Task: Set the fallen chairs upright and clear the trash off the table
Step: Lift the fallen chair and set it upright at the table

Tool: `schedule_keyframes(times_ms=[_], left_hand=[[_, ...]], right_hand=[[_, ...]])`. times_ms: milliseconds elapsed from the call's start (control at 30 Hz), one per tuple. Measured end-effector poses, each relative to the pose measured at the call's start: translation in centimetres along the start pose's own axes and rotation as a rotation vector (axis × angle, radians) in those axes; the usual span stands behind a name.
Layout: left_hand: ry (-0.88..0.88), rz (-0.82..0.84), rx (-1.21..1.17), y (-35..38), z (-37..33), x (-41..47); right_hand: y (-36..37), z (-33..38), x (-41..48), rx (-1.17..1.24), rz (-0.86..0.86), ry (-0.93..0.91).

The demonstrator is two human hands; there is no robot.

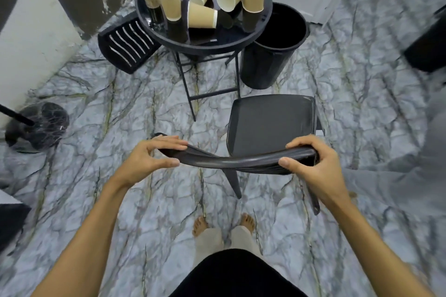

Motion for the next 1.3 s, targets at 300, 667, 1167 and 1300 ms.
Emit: schedule_keyframes(times_ms=[300,667,1167,1300], left_hand=[[-0.058,0.153,-0.002,4.5,0.4,5.7],[0.035,0.002,-0.535,9.5,-1.9,10.6],[0.152,-0.203,-0.493,5.1,-4.9,7.2],[0.150,-0.322,-0.478,3.9,-5.3,6.0]], right_hand=[[-12.1,-5.2,-3.0,0.111,-0.096,0.072],[-15.6,-6.5,-2.2,0.341,-0.179,0.081],[-14.6,-5.2,5.1,0.555,-0.074,0.054],[-13.3,-5.1,8.4,0.571,0.008,0.071]])
Point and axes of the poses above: each hand's wrist, its own x-axis towards the middle knuckle, its own y-axis out of the palm, z = x × y, the point moved 4 cm from there along x, towards the middle knuckle, and after that the axes turned 5 degrees about x, right-handed, at the moved point
